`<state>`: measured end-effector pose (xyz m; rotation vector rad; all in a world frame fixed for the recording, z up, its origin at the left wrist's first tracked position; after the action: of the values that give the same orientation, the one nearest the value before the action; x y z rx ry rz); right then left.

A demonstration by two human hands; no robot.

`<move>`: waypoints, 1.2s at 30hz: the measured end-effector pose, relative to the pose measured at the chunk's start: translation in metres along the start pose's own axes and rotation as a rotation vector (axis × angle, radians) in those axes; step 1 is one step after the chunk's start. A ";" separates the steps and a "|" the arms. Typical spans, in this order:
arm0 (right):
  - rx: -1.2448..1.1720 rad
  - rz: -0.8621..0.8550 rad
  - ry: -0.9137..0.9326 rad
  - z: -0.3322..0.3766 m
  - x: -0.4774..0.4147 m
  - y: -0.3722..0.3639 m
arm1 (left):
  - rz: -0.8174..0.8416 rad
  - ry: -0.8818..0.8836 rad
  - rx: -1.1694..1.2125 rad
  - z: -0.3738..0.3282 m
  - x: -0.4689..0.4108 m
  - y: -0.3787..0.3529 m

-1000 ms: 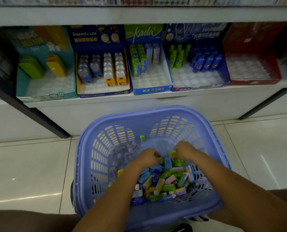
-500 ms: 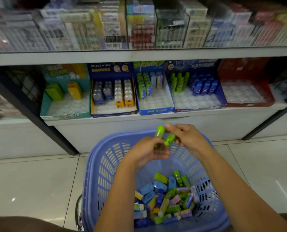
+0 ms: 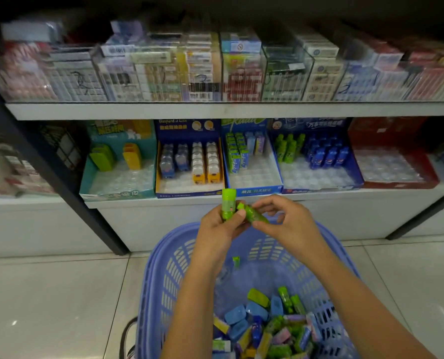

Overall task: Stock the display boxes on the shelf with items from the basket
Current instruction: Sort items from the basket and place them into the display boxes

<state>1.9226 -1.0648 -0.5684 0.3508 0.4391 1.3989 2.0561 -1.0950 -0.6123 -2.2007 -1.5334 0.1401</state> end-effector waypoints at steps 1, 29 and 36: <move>0.060 -0.002 0.019 0.005 0.000 0.001 | 0.001 -0.011 -0.017 -0.002 0.000 -0.002; 0.285 -0.263 -0.050 -0.020 -0.099 0.139 | 0.016 0.103 -0.031 0.026 -0.024 -0.044; 0.592 -0.106 -0.077 -0.059 -0.164 0.149 | -0.045 0.111 -0.191 0.029 -0.030 -0.029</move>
<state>1.7461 -1.2074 -0.5327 0.8456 0.7964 1.1265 2.0098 -1.1057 -0.6315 -2.2744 -1.5904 -0.1461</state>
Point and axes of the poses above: each hand's wrist, its own x-axis away from the middle knuckle, its own y-axis out of the back of the hand, z = x × y, the point moved 9 cm from there along -x, towards the middle knuckle, and after that the axes turned 4 degrees about z, right-handed, at the moved point
